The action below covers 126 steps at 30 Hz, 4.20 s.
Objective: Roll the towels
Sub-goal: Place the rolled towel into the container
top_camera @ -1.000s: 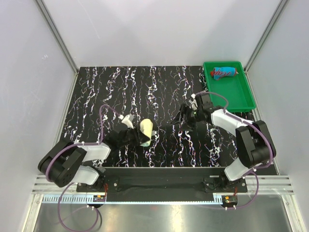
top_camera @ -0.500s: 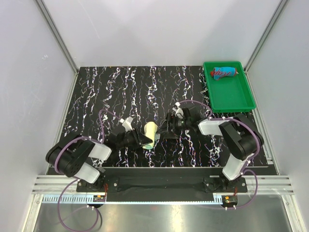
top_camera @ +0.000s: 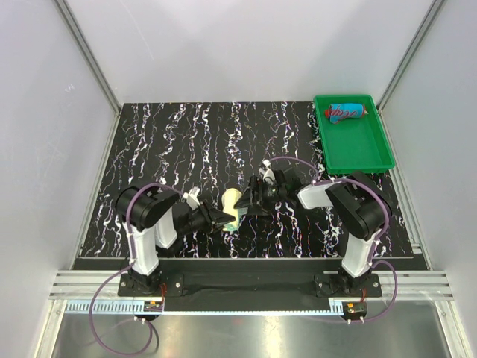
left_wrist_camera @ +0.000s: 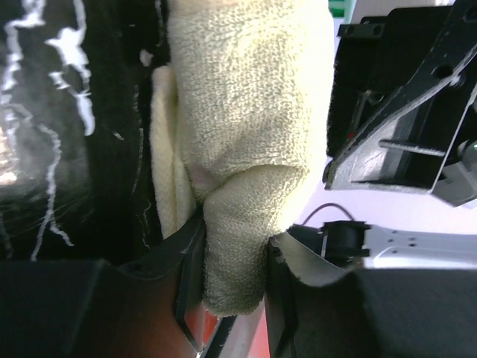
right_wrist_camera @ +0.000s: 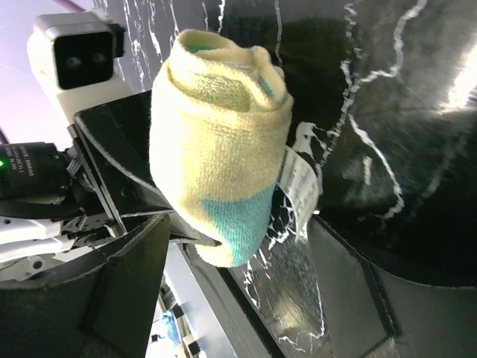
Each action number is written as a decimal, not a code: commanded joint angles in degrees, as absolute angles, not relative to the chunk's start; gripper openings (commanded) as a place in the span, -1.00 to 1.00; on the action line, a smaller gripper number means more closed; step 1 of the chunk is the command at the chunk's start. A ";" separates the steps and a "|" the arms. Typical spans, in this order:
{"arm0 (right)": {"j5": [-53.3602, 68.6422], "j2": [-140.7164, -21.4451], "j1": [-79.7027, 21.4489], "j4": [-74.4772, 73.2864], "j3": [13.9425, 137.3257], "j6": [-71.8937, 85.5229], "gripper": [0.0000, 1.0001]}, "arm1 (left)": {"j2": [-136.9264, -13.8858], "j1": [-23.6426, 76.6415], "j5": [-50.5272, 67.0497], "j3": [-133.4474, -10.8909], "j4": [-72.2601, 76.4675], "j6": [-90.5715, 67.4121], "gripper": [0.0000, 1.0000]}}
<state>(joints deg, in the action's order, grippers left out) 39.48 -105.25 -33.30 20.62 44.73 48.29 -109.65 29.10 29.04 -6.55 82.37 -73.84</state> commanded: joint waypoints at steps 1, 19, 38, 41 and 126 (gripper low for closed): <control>37.53 -106.78 -35.15 23.38 47.19 48.69 0.62 | -117.32 29.09 28.48 -2.64 93.14 -75.67 -1.00; 34.89 -115.93 -41.13 31.90 48.43 51.24 -0.36 | -117.86 28.92 29.53 -2.29 95.36 -74.62 -0.93; 29.35 -104.86 -34.38 12.67 58.70 45.35 -1.00 | -96.96 29.00 36.56 -1.58 81.32 -69.00 0.45; 29.79 -102.40 -29.46 7.05 62.92 42.55 -0.99 | -88.35 29.00 36.30 -2.54 70.61 -65.23 0.56; 13.18 -131.40 16.52 13.36 86.40 60.21 0.39 | -72.51 32.08 17.14 -13.97 22.76 -34.89 0.61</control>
